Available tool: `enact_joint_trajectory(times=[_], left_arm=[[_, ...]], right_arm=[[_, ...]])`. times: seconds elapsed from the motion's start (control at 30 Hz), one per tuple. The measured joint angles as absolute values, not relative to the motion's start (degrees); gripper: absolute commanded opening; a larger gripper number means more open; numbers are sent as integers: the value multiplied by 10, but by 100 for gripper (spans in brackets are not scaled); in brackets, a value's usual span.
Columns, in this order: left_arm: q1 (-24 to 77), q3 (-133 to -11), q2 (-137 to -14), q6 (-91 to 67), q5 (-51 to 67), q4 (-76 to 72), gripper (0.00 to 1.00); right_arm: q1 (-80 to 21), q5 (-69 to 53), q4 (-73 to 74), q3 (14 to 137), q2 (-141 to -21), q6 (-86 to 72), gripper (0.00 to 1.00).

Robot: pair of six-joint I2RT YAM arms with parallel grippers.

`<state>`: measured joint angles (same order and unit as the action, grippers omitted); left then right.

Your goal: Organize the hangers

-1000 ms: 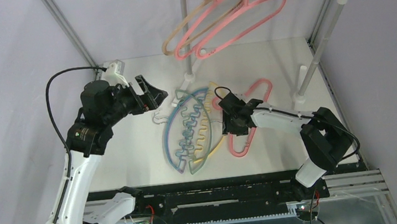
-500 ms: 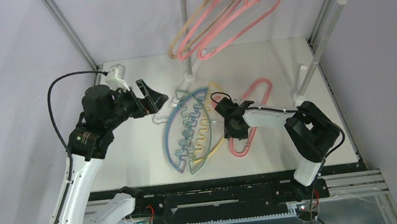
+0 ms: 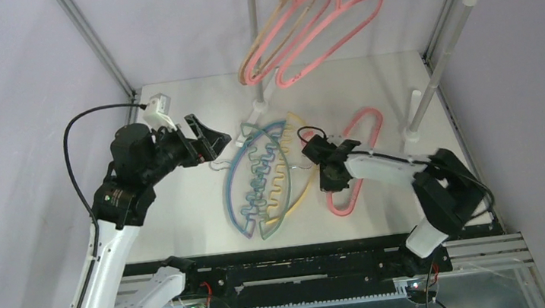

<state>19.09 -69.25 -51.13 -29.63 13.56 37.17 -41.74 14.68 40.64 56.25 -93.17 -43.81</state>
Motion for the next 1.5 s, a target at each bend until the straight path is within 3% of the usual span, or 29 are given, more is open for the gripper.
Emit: enact_joint_trajectory(times=[0.2,0.37,0.6,0.97,1.5], left_arm=[[191,-680,-500,-301,138,363,100],[191,-671,-491,-306,142,352,100],[191,-662,-487,-315,154,342,100],[191,-653,-482,-322,157,334,100],[191,-653,-476,-325,157,331,100]], right_arm=[[-387,121,429,558,-757,-439,0],[-292,57,425,558,-602,-443,0],[-188,-55,406,558,-492,-453,0],[-172,-192,299,642,-468,-458,0],[-120,-211,177,738,-575,-480,0]])
